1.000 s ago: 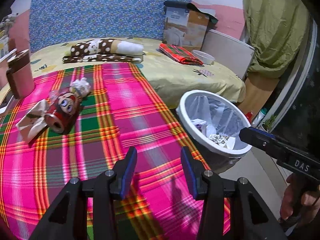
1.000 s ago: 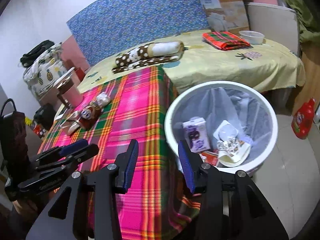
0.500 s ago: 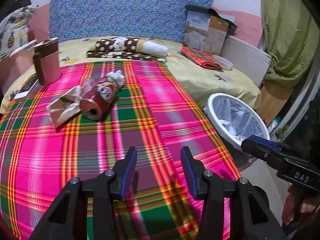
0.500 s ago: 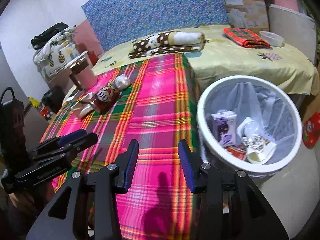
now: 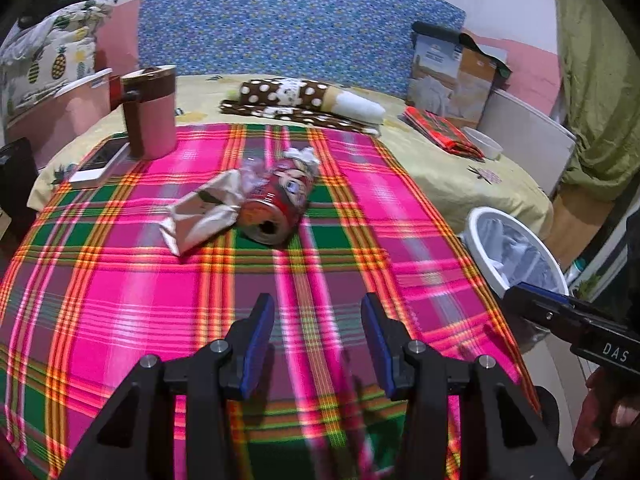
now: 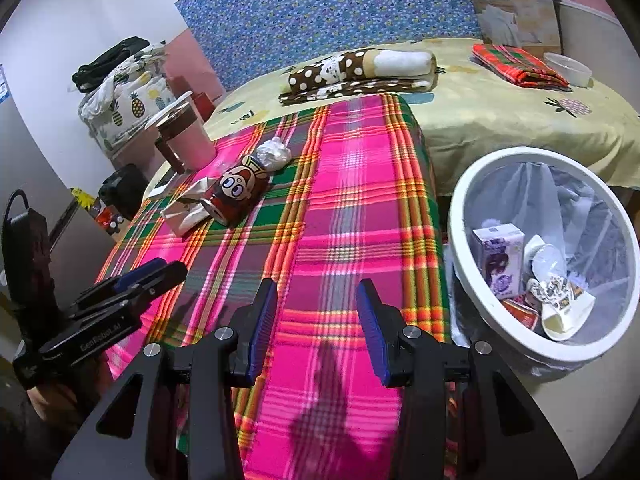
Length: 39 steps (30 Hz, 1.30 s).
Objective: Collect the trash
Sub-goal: 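Move both tools back over the remaining trash on the cloth, then grasp the white paper wrapper with the left tool while the right tool approaches the red can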
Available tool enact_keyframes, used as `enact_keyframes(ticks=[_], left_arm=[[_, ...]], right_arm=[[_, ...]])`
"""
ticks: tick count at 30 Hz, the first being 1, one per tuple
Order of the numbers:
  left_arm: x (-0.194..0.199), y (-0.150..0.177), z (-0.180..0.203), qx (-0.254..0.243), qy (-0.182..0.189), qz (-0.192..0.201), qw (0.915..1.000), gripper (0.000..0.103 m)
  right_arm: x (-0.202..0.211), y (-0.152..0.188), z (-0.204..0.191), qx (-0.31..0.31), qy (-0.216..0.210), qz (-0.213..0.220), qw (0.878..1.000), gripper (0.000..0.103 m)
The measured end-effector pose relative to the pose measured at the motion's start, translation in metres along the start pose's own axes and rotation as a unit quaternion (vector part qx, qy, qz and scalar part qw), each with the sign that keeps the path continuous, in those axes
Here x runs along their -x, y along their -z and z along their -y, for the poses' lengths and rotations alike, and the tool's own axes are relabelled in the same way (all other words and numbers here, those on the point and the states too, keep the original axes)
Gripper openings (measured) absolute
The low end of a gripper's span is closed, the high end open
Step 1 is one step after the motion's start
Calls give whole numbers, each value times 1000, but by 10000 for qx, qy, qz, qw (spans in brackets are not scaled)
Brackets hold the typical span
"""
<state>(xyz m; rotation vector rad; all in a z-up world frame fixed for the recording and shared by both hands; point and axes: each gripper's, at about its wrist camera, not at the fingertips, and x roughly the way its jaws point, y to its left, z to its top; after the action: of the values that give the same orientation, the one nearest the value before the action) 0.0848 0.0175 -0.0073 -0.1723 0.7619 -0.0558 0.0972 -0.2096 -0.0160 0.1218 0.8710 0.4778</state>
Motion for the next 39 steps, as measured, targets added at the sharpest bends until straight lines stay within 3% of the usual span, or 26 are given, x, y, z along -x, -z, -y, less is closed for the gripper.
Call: enact_keyframes(ticks=[12,19,33,35,37,39], left_arm=[[-7,-19,-45,95,-419,80,9990,47],[-23,-36,-73,119,-608,67,9981,51],[-65,-53,-86,-102,-466,-127,9988,51],[-69,-54,-83,-164,-433,-179,9988,42],[-73,-52,-80,-195,-483,-287,9982,26],[-73,-50,-80,-176,-469,-305,9983,23]], right_arm=[[-22,-18,-22,20,-197,-79,9998,44],[-37,-27,-34,55,-272,-150,9995,50],[-62,-35,-44,158,-302,-377,9987,50],[-63,-36,-44,157,-306,-380,9987,50],[-65,-37,-44,147,-308,-389,9987,50],[-67,-37,-44,138,-312,-409,9986,50]])
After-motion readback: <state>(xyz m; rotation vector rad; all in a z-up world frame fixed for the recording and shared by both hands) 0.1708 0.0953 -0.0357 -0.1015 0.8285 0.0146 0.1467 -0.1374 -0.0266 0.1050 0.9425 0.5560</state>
